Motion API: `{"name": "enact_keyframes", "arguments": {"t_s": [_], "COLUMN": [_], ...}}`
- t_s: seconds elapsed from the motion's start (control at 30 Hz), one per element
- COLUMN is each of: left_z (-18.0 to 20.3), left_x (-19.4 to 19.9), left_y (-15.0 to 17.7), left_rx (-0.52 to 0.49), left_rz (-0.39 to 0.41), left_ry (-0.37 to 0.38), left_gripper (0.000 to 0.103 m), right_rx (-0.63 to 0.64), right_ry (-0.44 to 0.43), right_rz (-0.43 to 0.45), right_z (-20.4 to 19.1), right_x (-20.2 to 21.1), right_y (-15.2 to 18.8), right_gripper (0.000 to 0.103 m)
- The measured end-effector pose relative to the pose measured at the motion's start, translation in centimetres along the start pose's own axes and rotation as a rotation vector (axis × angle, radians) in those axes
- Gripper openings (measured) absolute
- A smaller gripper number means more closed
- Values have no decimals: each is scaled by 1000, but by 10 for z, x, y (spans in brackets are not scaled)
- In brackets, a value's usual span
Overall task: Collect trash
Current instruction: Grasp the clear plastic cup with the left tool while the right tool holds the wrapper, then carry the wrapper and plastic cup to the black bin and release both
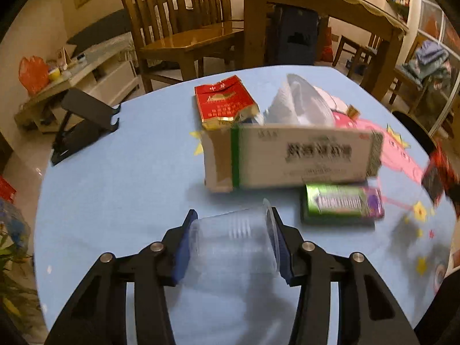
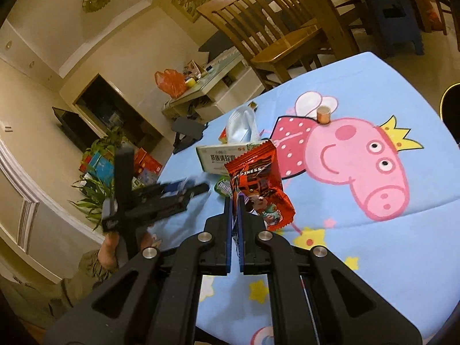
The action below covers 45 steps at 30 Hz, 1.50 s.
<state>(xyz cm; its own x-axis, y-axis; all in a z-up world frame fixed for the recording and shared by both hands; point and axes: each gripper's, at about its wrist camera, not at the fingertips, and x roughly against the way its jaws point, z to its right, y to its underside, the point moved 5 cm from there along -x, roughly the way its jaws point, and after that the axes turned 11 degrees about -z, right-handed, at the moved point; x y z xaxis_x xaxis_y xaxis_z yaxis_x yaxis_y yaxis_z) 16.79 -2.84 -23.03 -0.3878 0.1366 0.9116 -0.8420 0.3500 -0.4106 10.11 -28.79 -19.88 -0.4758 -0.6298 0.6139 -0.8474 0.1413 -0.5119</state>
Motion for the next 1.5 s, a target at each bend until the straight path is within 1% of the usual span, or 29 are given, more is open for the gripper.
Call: {"name": "enact_keyframes", "arguments": {"t_s": [0.1, 0.2, 0.27, 0.37, 0.43, 0.53, 0.63, 0.67, 0.73, 0.77, 0.83, 0.87, 0.93, 0.97, 1.03, 1.1, 1.13, 1.17, 1.2, 1.23, 1.27, 1.33, 1.37, 1.5], "left_z": [0, 0, 4, 14, 23, 39, 58, 65, 85, 92, 114, 124, 149, 158, 186, 210, 222, 231, 246, 255, 263, 285, 292, 327], "left_x": [8, 11, 16, 25, 36, 51, 62, 65, 69, 71, 74, 75, 76, 76, 76, 73, 71, 69, 65, 62, 60, 52, 50, 34], "left_y": [17, 35, 41, 44, 37, 22, 4, -1, -14, -19, -32, -37, -48, -51, -60, -67, -71, -74, -79, -82, -85, -94, -96, -112], "left_rx": [37, 100, 123, 163, 164, 158, 133, 125, 106, 101, 82, 68, 28, 12, -39, -81, -101, -115, -138, -152, -164, -194, -204, -255], "left_rz": [-29, -79, -85, -71, -34, 3, 30, 38, 51, 56, 70, 74, 81, 84, 93, 94, 92, 90, 88, 86, 85, 86, 85, 73], "left_ry": [29, 91, 123, 132, 125, 162, 171, 168, 186, 192, 210, 217, 221, 222, 220, 221, 225, 227, 229, 231, 235, 241, 243, 242], "left_gripper": [47, 46, 46, 46, 46, 47, 47, 47, 47, 47, 46, 46, 46, 46, 46, 46, 46, 46, 46, 46, 46, 47, 47, 46], "right_rx": [-3, 1, 8, 9, 6, -7, -12, -19, -34, -43, -50, -53, -68, -91, -135, -211, -260, -326, -361, -395, -420, -467, -480, -515], "right_ry": [-6, -12, -14, -2, 10, 37, 89, 110, 137, 161, 208, 257, 325, 363, 413, 434, 443, 455, 456, 459, 469, 494, 492, 403], "right_rz": [6, 3, 8, 21, 36, 76, 143, 184, 256, 310, 379, 430, 476, 493, 489, 454, 421, 364, 335, 306, 284, 277, 289, 351], "right_z": [1, -3, -6, -7, -4, 4, 15, 21, 29, 34, 42, 48, 65, 79, 107, 144, 164, 188, 202, 216, 226, 241, 244, 251], "right_x": [1, 2, 5, 13, 20, 42, 76, 95, 123, 143, 167, 182, 197, 202, 204, 196, 188, 178, 173, 169, 167, 170, 174, 194], "right_y": [1, 5, 7, 5, 3, -3, -19, -28, -41, -49, -58, -63, -69, -71, -71, -66, -63, -59, -58, -56, -55, -48, -46, -41], "right_gripper": [3, 3, 3, 3, 3, 3, 3, 3, 3, 3, 3, 3, 4, 4, 4, 4, 4, 7, 8, 14, 38, 69, 69, 69]}}
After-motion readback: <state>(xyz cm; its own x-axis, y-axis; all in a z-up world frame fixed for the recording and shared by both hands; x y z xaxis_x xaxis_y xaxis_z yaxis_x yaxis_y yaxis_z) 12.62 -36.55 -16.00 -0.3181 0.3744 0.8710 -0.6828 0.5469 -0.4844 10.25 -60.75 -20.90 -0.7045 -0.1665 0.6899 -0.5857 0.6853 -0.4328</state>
